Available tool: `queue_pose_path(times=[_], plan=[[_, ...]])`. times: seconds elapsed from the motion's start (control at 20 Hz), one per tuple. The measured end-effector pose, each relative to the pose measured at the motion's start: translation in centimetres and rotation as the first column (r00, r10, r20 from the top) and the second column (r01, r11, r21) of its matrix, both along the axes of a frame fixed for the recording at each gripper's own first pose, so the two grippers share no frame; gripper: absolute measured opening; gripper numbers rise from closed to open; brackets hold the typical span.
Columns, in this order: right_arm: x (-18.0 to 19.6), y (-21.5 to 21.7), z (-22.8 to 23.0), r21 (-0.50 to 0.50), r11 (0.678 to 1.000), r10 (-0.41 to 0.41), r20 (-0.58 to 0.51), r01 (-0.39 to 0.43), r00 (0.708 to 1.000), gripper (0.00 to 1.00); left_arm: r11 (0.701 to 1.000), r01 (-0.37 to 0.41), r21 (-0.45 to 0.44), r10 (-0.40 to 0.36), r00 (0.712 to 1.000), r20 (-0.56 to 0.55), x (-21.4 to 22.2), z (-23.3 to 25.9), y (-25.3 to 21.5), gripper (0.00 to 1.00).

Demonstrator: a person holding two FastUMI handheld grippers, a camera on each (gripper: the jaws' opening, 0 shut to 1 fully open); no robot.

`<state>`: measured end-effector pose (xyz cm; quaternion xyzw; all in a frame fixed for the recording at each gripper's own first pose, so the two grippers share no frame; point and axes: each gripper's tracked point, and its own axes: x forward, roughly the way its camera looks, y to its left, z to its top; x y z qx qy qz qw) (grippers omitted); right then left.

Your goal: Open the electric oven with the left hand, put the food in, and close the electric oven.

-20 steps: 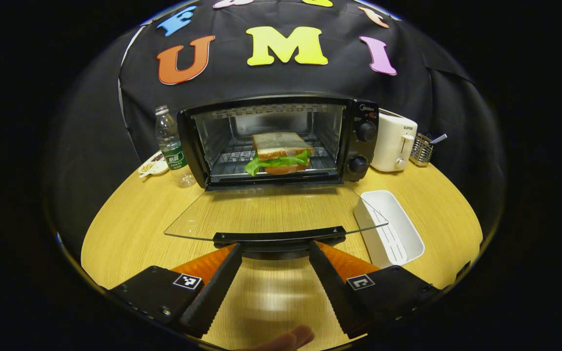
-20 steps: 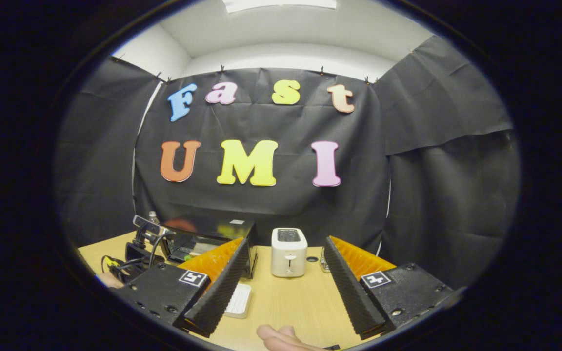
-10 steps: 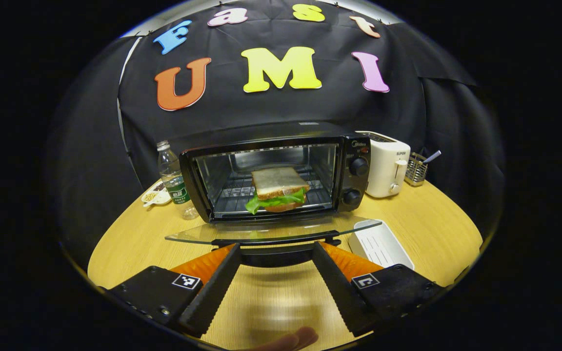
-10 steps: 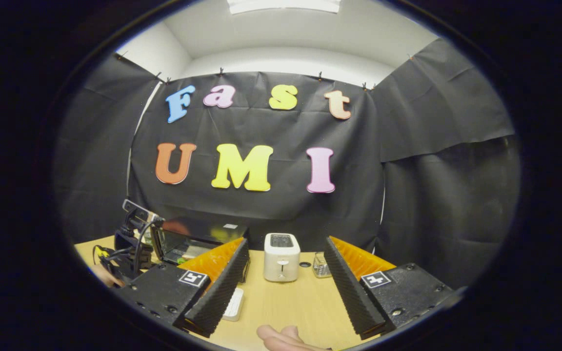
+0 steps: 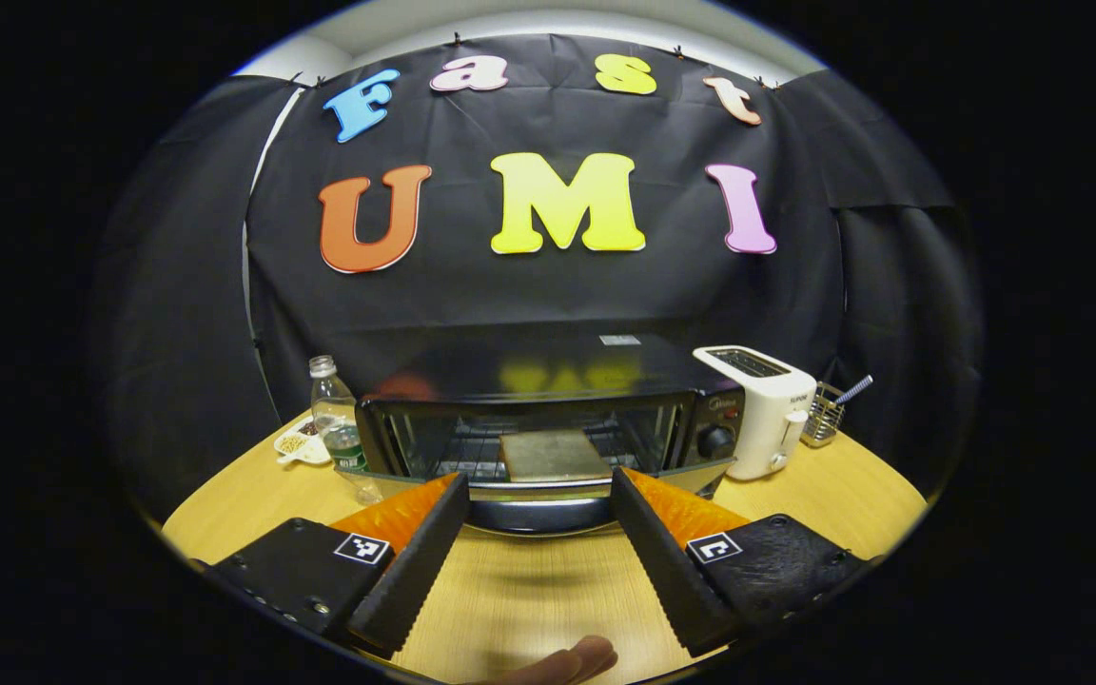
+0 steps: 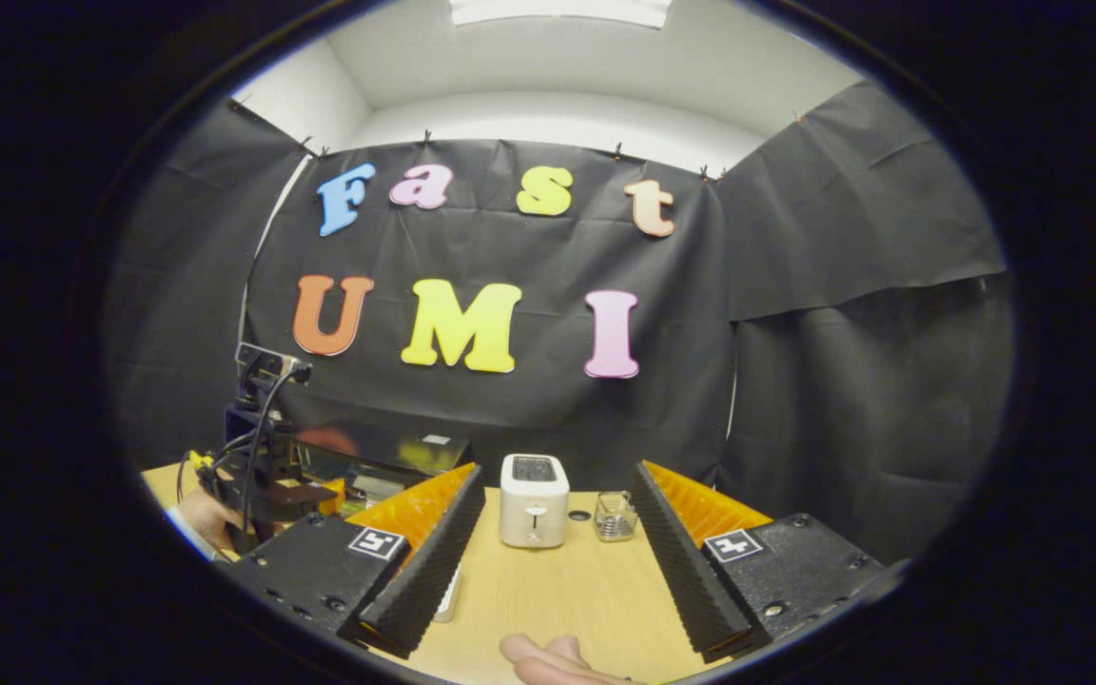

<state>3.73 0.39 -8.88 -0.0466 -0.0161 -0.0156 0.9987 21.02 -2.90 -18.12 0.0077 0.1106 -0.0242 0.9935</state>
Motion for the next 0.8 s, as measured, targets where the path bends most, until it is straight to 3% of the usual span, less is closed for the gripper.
queue_pose_path(times=[0.05, 0.1, 0.2, 0.35, 0.6, 0.8], plan=[[-0.6, -0.1, 0.2, -0.001, 1.000, 0.000, -0.002, 0.000, 1.000, 0.95, 1.000, 0.003, -0.011, -0.003, 1.000, -0.001, 0.6, 0.1, 0.0, 0.89], [-0.8, -0.5, 0.3, 0.000, 1.000, -0.002, -0.005, 0.002, 1.000, 0.95, 1.000, 0.004, -0.030, -0.004, 1.000, 0.003, 1.1, 0.4, 0.2, 0.95], [-1.3, -0.9, 0.6, 0.000, 1.000, -0.007, -0.015, 0.007, 1.000, 0.95, 0.999, -0.005, -0.047, 0.005, 1.000, -0.001, 1.8, 0.7, 0.9, 0.95], [-2.4, -1.5, 1.5, 0.004, 1.000, -0.014, -0.025, 0.014, 1.000, 0.95, 1.000, -0.025, -0.005, 0.025, 1.000, 0.006, 0.8, 2.3, 2.0, 0.95], [-4.9, -1.9, 3.2, 0.050, 0.999, -0.008, -0.008, 0.008, 1.000, 0.95, 1.000, -0.022, 0.008, 0.021, 0.995, 0.094, -3.8, 7.3, 2.0, 0.92], [-6.9, -2.0, 4.2, 0.101, 0.995, -0.003, 0.010, 0.001, 1.000, 0.99, 1.000, 0.026, -0.003, -0.025, 0.989, 0.145, -8.6, 11.2, 1.3, 0.95]])
